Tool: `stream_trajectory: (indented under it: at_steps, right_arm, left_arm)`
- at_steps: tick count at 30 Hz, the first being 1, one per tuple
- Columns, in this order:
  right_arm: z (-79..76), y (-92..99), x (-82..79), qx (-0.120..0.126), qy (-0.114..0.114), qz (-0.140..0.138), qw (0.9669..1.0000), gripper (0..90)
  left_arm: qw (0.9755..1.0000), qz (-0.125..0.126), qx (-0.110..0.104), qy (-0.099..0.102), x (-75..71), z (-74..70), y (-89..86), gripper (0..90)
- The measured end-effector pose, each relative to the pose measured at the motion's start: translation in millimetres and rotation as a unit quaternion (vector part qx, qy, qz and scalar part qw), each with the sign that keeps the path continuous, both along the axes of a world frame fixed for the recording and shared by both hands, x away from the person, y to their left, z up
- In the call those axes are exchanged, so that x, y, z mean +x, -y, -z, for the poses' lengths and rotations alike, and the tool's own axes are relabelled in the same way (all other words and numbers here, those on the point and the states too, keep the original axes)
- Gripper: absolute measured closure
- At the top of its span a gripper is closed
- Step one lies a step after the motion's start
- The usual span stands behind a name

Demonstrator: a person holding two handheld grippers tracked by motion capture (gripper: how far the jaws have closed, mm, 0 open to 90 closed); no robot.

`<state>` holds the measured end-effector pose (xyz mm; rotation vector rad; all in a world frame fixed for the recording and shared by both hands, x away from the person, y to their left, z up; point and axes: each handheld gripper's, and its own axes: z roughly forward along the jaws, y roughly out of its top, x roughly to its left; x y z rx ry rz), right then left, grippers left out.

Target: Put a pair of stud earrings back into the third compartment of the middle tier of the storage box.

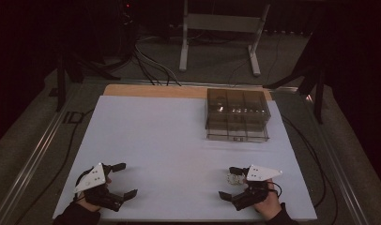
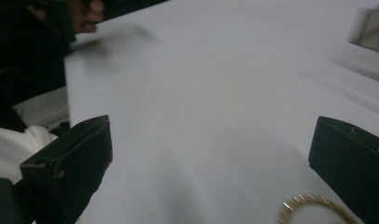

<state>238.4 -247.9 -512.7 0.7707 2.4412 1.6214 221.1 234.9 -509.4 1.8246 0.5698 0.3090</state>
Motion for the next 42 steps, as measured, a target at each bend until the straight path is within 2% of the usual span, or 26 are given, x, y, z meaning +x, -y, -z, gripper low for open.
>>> stream_trajectory:
  at_steps: [5,8,13,17,24,25,28,30,31,33,34,35,37,38,39,42]
  right_arm:
    - [-14.8,-6.5,-5.7,0.009,0.017,-0.017,0.9997,0.0]
    - [-29.2,-8.6,-8.4,0.019,0.038,-0.025,0.9988,0.0]
    - [-43.5,-6.6,-7.6,0.042,0.039,-0.021,0.9982,0.0]
    - [-52.3,-2.9,-6.7,0.038,0.053,0.000,0.9979,0.0]
    - [-56.0,4.2,-1.7,0.037,0.058,0.024,0.9973,0.0]
    - [-56.7,8.5,1.7,0.040,0.060,0.041,0.9965,0.0]
    - [-56.7,12.7,4.8,0.038,0.065,0.059,0.9954,0.0]
    - [-56.7,12.7,4.8,0.038,0.065,0.059,0.9954,0.0]
    - [-55.9,17.1,8.1,0.040,0.064,0.072,0.9945,0.0]
    - [-55.3,18.4,9.1,0.038,0.063,0.078,0.9943,0.0]
    - [-53.4,20.4,11.1,0.034,0.052,0.080,0.9949,0.0]
    - [-53.4,20.4,11.1,0.034,0.052,0.080,0.9949,0.0]
    - [-49.7,22.4,14.0,0.023,0.038,0.096,0.9944,0.0]
    - [-49.7,22.4,14.0,0.023,0.038,0.096,0.9944,0.0]
    - [-47.2,22.9,15.2,0.007,0.041,0.106,0.9935,0.0]
    - [-43.5,23.8,17.3,0.003,0.037,0.119,0.9922,0.0]
  left_arm:
    - [1.0000,0.001,-0.009,0.001,0.2,-0.8,-0.3,0.8]
    - [0.9999,0.001,-0.010,0.004,-0.3,-1.7,-1.1,0.7]
    - [0.9999,0.001,-0.016,0.002,0.5,-1.5,-2.8,0.8]
    - [0.9998,0.001,-0.018,0.003,0.2,-2.0,-2.9,0.8]
    - [0.9998,0.001,-0.021,0.001,0.8,-1.8,-2.9,0.7]
    - [0.9998,0.001,-0.021,0.000,1.3,-1.6,-2.7,0.8]
    - [0.9997,0.001,-0.025,-0.001,1.4,-1.7,-2.8,0.8]
    - [0.9997,0.001,-0.026,-0.002,1.4,-1.8,-3.1,0.8]
    - [0.9996,-0.001,-0.027,-0.002,1.6,-1.7,-3.9,0.8]
    - [0.9996,0.000,-0.028,-0.003,1.8,-1.5,-4.0,0.8]
    - [0.9996,-0.001,-0.028,-0.004,1.9,-1.3,-3.9,0.8]
    - [0.9996,-0.001,-0.028,-0.004,1.9,-1.3,-3.9,0.8]
    - [0.9996,0.000,-0.029,-0.004,2.0,-1.2,-3.8,0.8]
    - [0.9996,0.000,-0.029,-0.004,2.0,-1.2,-3.7,0.8]
    - [0.9995,0.000,-0.030,-0.005,2.3,-0.9,-3.6,0.8]
    - [0.9996,0.000,-0.029,-0.005,2.5,-0.8,-3.6,0.7]
